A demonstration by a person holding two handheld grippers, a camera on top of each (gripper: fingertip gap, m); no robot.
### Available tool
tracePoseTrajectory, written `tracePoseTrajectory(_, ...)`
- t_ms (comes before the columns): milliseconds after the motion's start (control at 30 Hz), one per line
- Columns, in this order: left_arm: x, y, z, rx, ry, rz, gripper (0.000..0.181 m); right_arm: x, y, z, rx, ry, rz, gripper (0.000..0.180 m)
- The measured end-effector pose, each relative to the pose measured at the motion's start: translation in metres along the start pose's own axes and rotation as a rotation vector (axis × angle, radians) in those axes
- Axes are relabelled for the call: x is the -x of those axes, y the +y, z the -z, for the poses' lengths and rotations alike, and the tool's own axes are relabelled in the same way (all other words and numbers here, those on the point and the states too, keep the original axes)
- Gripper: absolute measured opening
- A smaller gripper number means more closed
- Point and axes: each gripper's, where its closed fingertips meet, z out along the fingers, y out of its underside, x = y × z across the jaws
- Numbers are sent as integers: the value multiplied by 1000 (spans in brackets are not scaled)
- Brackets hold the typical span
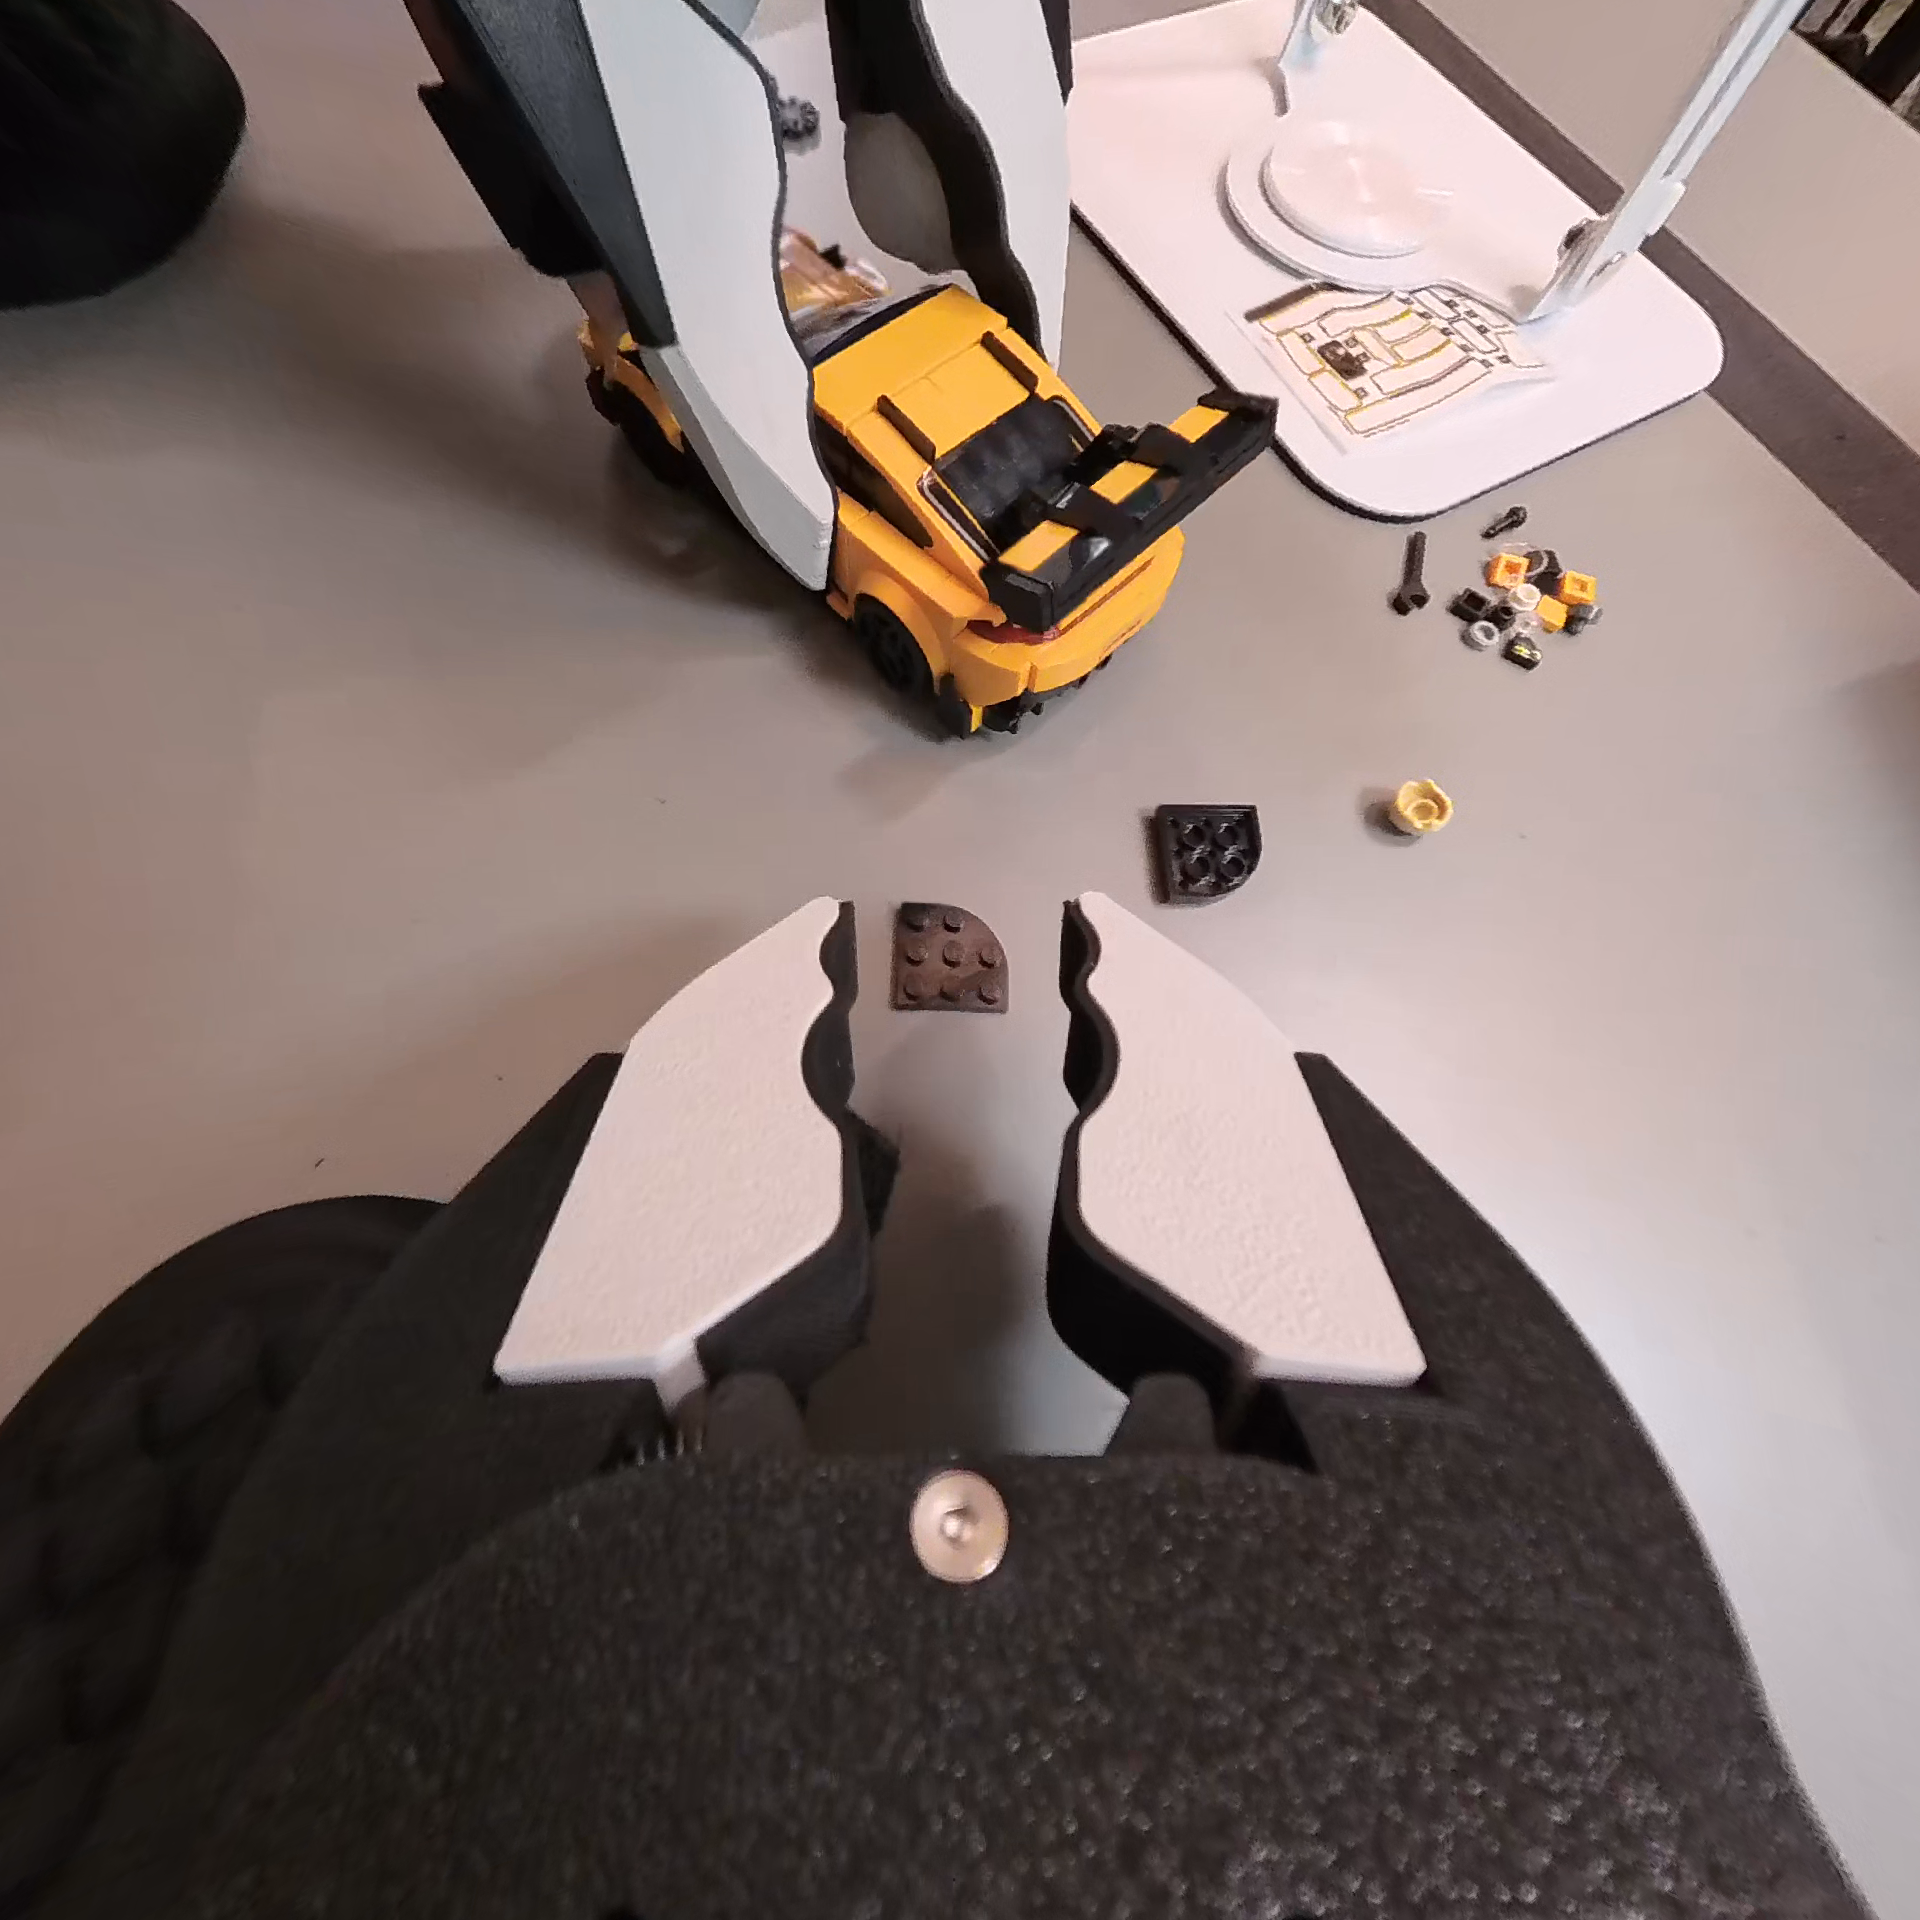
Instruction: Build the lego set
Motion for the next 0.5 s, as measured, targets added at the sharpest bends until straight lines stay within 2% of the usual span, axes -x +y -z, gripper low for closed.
tracePoseTrajectory(233, -1, -4, 15, -91, 78, 52, 68, 2, -6, 1, -23, 4, 3, 37)
tracePoseTrajectory(500, 4, -14, 50, -393, 258, 205, 68, 17, -31, -7, -102, -45, 20, 38)
